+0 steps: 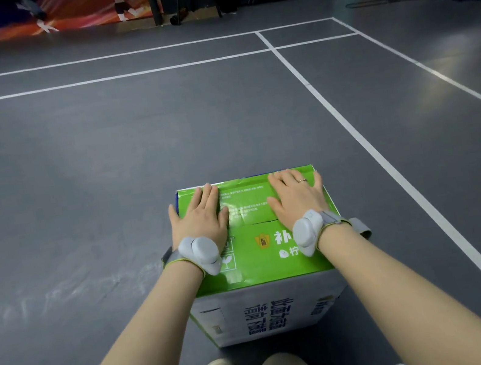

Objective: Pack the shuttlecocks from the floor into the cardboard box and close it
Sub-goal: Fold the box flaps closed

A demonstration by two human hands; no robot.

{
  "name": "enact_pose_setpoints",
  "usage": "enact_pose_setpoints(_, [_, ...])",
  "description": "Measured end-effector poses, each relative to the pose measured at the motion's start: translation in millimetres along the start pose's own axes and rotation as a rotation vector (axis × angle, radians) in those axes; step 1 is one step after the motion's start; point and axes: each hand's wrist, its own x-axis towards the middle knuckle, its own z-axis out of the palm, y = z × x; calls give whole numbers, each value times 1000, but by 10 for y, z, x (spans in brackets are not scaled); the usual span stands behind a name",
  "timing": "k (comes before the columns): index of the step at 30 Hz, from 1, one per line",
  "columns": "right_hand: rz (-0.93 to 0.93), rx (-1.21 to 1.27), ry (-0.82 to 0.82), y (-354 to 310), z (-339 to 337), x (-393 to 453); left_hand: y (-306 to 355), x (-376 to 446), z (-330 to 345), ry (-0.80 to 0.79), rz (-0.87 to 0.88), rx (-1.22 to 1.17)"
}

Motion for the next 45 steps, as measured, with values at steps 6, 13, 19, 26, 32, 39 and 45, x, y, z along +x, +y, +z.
enact_pose_setpoints(6, [23, 50, -52, -62, -18, 100, 22, 29, -5, -20, 16, 26])
enact_pose_setpoints(13, [-153, 64, -61, -526, 123, 113, 14, 57, 10, -50, 37, 63])
enact_pose_setpoints(19, [-196, 28, -49, -597, 167, 207, 22, 93, -8, -23, 8, -13])
enact_pose_setpoints(26, [-75, -11, -16, -342, 87, 216, -16, 129, -35, 55, -195, -25])
enact_pose_setpoints(32, [126, -40, 0, 25, 35, 63, 50, 58, -20, 77, -271, 39])
enact_pose_setpoints(39, [139, 66, -124, 104, -37, -192, 13, -163, -120, -31, -199, -92])
enact_pose_setpoints(45, [86, 40, -192, 121, -80, -286, -65, -289, -142, -64, -134, -114])
